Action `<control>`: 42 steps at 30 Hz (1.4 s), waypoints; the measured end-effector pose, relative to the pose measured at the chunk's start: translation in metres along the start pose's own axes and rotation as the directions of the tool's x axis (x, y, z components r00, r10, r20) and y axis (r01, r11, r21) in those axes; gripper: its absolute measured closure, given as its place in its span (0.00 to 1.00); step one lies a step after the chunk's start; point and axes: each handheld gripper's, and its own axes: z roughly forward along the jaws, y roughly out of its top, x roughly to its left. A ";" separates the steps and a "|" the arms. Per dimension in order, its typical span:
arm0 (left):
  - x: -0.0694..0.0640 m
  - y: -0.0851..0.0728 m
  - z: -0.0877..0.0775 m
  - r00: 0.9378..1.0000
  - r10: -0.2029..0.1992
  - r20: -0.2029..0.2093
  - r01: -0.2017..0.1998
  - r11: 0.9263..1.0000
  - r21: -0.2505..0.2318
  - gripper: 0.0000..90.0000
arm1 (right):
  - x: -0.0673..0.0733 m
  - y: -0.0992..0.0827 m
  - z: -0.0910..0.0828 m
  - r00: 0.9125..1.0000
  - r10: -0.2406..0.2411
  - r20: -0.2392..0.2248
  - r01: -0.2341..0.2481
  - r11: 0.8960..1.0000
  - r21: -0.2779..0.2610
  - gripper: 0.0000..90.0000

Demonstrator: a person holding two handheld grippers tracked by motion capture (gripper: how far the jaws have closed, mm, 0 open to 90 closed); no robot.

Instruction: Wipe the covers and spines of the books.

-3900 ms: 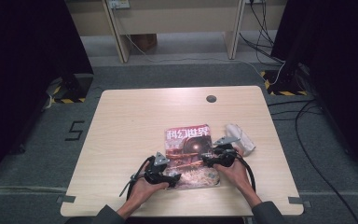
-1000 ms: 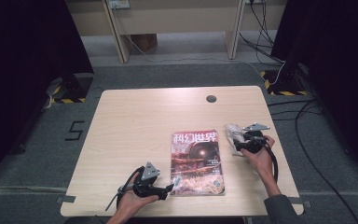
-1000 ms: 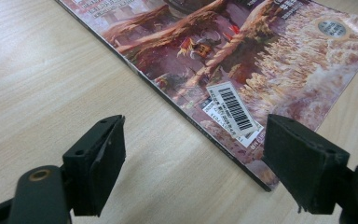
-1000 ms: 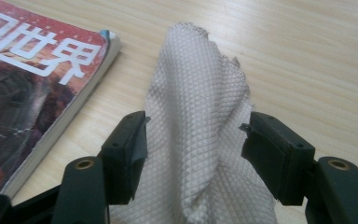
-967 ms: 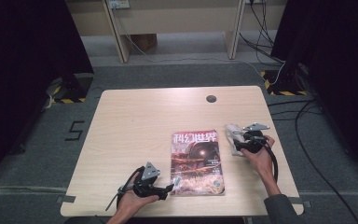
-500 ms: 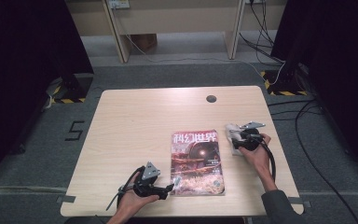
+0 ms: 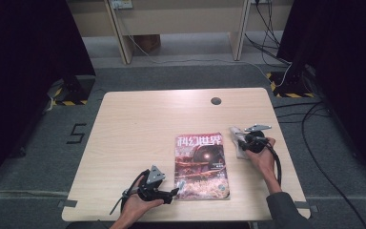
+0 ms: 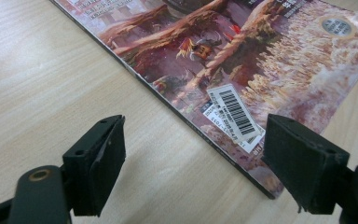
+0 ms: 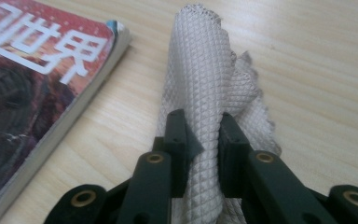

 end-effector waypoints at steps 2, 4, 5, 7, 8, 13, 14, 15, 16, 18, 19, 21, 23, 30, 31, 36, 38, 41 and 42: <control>-0.001 0.001 0.003 1.000 0.002 0.000 -0.002 1.000 -0.002 0.23 | 0.001 0.003 -0.005 1.000 0.007 0.003 -0.007 1.000 -0.016 0.88; -0.002 0.003 0.007 1.000 0.007 0.004 -0.007 1.000 0.000 0.23 | 0.002 0.008 -0.012 1.000 0.014 -0.001 -0.014 0.999 -0.049 0.88; -0.003 0.003 0.008 1.000 0.010 0.006 -0.010 1.000 0.002 0.23 | 0.003 0.011 -0.016 1.000 0.009 -0.011 -0.010 0.998 -0.068 0.88; -0.005 0.004 0.011 1.000 0.024 0.009 -0.024 1.000 0.008 0.24 | 0.008 0.016 -0.022 1.000 0.001 -0.027 -0.003 0.996 -0.092 0.88; -0.006 0.004 0.011 1.000 0.025 0.011 -0.025 1.000 0.011 0.24 | 0.012 0.019 -0.024 0.999 -0.005 -0.035 0.002 0.995 -0.102 0.88; -0.008 0.004 0.014 0.999 0.032 0.015 -0.033 0.999 0.014 0.25 | 0.036 0.030 -0.022 0.994 -0.073 -0.084 0.063 0.991 -0.116 0.88; -0.009 0.004 0.015 0.999 0.031 0.018 -0.032 0.999 0.014 0.25 | 0.041 0.031 -0.020 0.992 -0.084 -0.095 0.073 0.991 -0.113 0.88; -0.010 0.004 0.016 0.999 0.036 0.020 -0.036 0.999 0.016 0.25 | 0.046 0.033 -0.018 0.990 -0.095 -0.101 0.083 0.990 -0.111 0.88; -0.010 0.005 0.017 0.999 0.040 0.022 -0.040 0.999 0.022 0.25 | 0.051 0.035 -0.015 0.988 -0.106 -0.108 0.094 0.990 -0.107 0.88; -0.011 0.005 0.019 0.999 0.040 0.025 -0.041 0.999 0.022 0.25 | 0.061 0.037 -0.009 0.985 -0.116 -0.130 0.103 0.990 -0.099 0.88; -0.011 0.006 0.020 0.999 0.043 0.027 -0.044 0.999 0.022 0.25 | 0.066 0.038 -0.005 0.982 -0.128 -0.138 0.116 0.989 -0.094 0.88; -0.013 0.006 0.021 0.998 0.046 0.031 -0.047 0.999 0.019 0.25 | 0.075 0.040 0.003 0.978 -0.149 -0.148 0.139 0.987 -0.076 0.88; -0.013 0.007 0.022 0.998 0.052 0.041 -0.053 0.998 0.024 0.26 | 0.083 0.039 0.012 0.974 -0.163 -0.154 0.157 0.986 -0.054 0.87; -0.011 0.008 0.024 0.997 0.027 0.068 -0.030 0.999 0.036 0.26 | 0.088 0.035 0.035 0.973 -0.184 -0.142 0.186 0.983 -0.003 0.87; -0.011 0.008 0.024 0.997 0.027 0.068 -0.029 0.999 0.036 0.26 | 0.087 0.035 0.035 0.972 -0.183 -0.146 0.185 0.983 0.001 0.87; -0.015 0.007 0.024 0.997 0.036 0.067 -0.038 0.999 0.024 0.30 | 0.088 0.032 0.032 0.974 -0.179 -0.142 0.182 0.983 0.013 0.87; -0.016 0.007 0.023 0.997 0.038 0.068 -0.040 0.999 0.028 0.31 | 0.087 0.030 0.029 0.973 -0.177 -0.146 0.181 0.983 0.015 0.87; -0.015 0.007 0.024 0.997 0.032 0.067 -0.034 0.999 0.028 0.31 | 0.084 0.029 0.029 0.975 -0.153 -0.160 0.157 0.988 0.013 0.87; -0.016 0.007 0.023 0.997 0.031 0.066 -0.033 0.999 0.028 0.31 | 0.082 0.030 0.030 0.977 -0.144 -0.154 0.148 0.989 0.011 0.87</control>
